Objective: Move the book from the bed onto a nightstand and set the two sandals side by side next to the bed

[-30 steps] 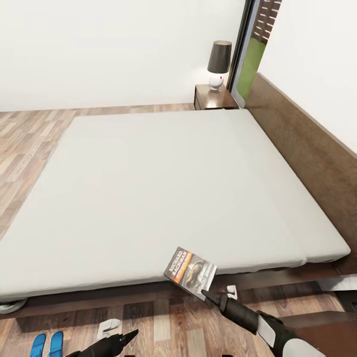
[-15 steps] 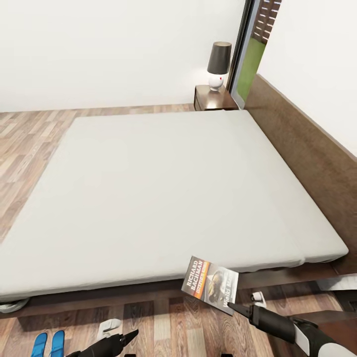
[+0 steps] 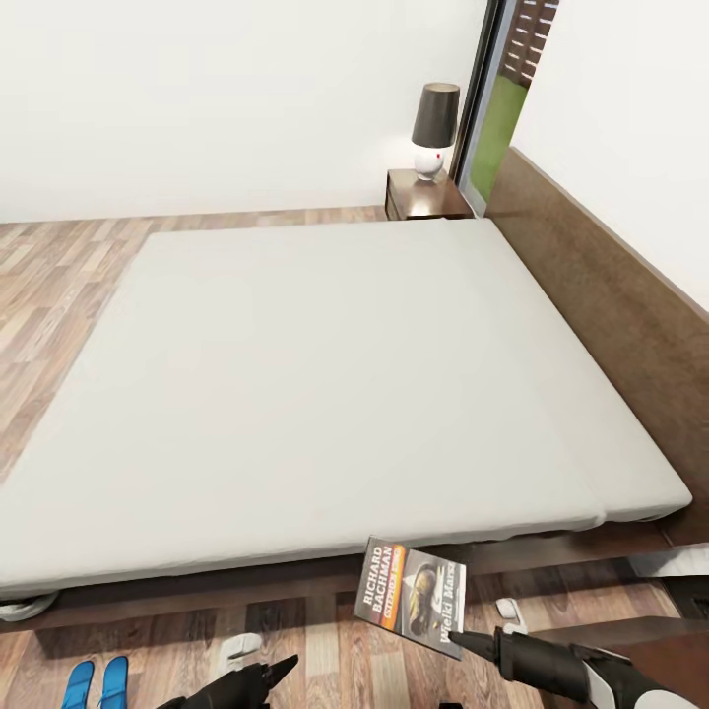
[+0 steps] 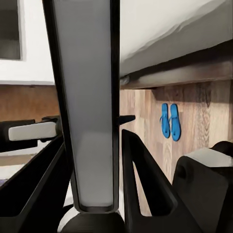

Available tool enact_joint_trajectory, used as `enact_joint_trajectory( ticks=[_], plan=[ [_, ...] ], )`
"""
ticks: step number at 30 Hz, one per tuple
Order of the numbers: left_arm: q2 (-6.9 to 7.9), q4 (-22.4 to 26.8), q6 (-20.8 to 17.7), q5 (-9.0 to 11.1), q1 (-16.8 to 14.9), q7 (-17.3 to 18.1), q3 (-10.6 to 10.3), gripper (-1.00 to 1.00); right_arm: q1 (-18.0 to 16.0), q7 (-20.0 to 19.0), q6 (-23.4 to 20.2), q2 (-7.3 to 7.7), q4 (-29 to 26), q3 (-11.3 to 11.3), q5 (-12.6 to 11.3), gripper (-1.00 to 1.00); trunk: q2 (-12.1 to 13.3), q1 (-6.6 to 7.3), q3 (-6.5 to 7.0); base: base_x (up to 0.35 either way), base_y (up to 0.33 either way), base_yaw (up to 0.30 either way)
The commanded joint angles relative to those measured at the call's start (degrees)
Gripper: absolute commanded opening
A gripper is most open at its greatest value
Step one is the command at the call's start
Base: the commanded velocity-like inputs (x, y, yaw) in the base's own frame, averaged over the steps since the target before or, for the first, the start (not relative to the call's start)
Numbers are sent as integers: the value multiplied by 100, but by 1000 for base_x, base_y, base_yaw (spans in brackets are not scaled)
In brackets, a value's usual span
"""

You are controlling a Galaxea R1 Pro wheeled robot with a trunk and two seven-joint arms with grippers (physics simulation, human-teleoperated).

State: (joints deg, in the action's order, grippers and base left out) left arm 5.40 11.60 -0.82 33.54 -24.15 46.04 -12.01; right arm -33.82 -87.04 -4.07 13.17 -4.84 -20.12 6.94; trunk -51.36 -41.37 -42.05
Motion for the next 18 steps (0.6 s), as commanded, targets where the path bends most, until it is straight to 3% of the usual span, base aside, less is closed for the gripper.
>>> enact_joint_trajectory(
  ticks=[1, 6, 18],
  plan=[
    [5, -2, -11, 60, -2, 10, -46, 100, -2, -26, -9, -3, 0, -89, 82, -100, -3, -1, -4, 0, 0, 15],
    [-2, -7, -14, 61, -2, 1, -47, 100, -3, -32, 35, 0, 8, -89, 117, -100, -3, -1, -4, 0, 0, 174],
    [-19, -8, -4, 23, -2, -34, -55, 100, -2, -81, 43, 15, 9, -90, 116, -100, -3, -1, -4, 0, 0, 283]
  ],
)
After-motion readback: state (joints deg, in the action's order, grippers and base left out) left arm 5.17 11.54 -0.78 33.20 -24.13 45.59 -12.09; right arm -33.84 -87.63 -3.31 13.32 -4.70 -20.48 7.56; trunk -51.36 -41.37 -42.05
